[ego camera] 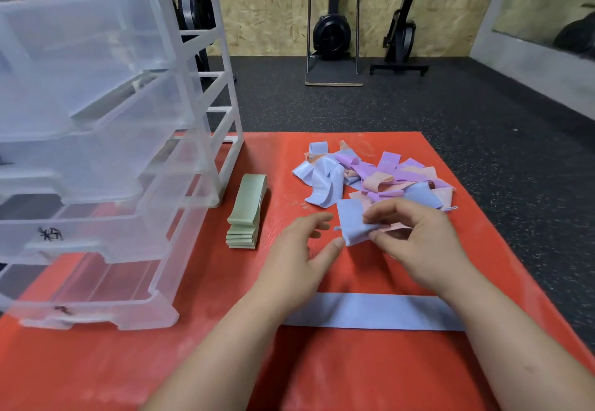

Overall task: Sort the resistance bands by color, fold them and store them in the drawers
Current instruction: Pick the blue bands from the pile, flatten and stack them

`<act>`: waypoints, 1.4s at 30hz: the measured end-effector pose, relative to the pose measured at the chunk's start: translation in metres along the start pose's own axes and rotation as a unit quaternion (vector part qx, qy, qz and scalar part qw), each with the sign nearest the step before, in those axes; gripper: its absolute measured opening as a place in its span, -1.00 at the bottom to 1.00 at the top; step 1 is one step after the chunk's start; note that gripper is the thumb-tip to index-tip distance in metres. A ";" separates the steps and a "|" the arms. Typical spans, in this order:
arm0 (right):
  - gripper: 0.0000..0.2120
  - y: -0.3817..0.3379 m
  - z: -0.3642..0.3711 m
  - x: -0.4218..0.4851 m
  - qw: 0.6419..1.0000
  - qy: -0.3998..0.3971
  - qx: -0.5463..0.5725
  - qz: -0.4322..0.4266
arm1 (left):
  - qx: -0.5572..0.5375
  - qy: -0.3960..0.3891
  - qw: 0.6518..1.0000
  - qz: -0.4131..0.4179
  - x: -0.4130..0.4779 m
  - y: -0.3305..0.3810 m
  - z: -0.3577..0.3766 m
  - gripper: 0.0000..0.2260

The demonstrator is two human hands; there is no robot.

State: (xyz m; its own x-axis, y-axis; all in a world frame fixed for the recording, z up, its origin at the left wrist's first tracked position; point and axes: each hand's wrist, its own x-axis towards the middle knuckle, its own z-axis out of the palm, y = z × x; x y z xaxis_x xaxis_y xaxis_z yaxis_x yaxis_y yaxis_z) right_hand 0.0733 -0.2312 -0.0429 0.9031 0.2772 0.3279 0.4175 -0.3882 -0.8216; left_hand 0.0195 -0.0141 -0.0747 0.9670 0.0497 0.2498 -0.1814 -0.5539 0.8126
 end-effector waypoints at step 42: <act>-0.76 0.015 -0.003 -0.002 0.960 -0.141 -0.242 0.024 | -0.239 0.161 0.954 -0.083 0.016 0.007 -0.020 -0.91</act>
State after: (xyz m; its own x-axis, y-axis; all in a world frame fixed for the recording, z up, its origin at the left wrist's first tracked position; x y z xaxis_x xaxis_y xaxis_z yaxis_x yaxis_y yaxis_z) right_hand 0.0783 -0.2399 -0.0550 0.8875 0.4496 0.1007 0.4362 -0.7496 -0.4979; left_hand 0.0298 -0.0006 -0.0550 0.8981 0.3997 0.1833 -0.1659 -0.0782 0.9830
